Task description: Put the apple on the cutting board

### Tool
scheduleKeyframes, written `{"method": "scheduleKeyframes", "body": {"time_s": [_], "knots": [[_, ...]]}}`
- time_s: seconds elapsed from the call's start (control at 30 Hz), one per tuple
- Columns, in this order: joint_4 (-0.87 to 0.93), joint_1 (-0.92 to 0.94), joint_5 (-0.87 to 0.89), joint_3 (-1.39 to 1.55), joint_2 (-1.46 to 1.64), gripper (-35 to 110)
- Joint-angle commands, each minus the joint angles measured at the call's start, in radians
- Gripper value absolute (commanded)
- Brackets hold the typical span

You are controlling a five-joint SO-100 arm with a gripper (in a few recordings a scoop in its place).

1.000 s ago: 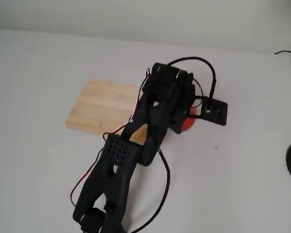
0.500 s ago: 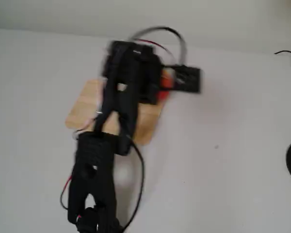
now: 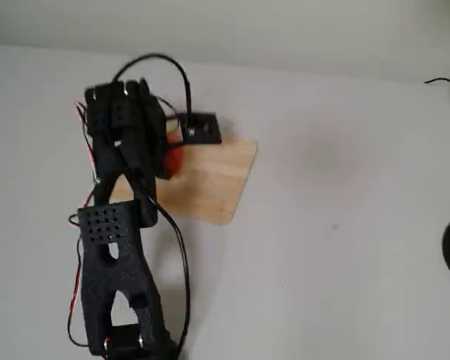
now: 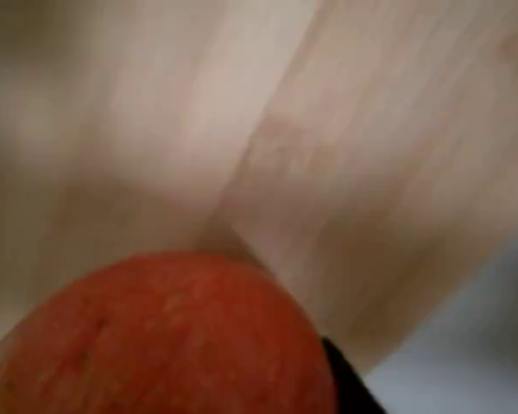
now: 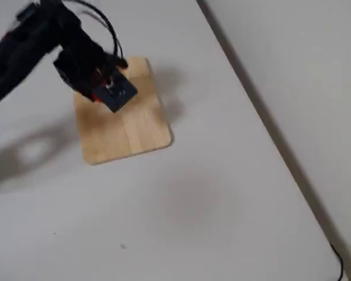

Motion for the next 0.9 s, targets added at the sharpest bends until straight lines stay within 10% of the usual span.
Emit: {"method": "scheduleKeyframes", "body": {"time_s": [0.0, 0.5, 0.87], "knots": [[0.038, -0.017, 0.015, -0.129, -0.034, 1], [0.052, 0.008, 0.015, -0.092, -0.005, 71], [0.052, 0.058, 0.054, 0.084, 0.377, 75]]}}
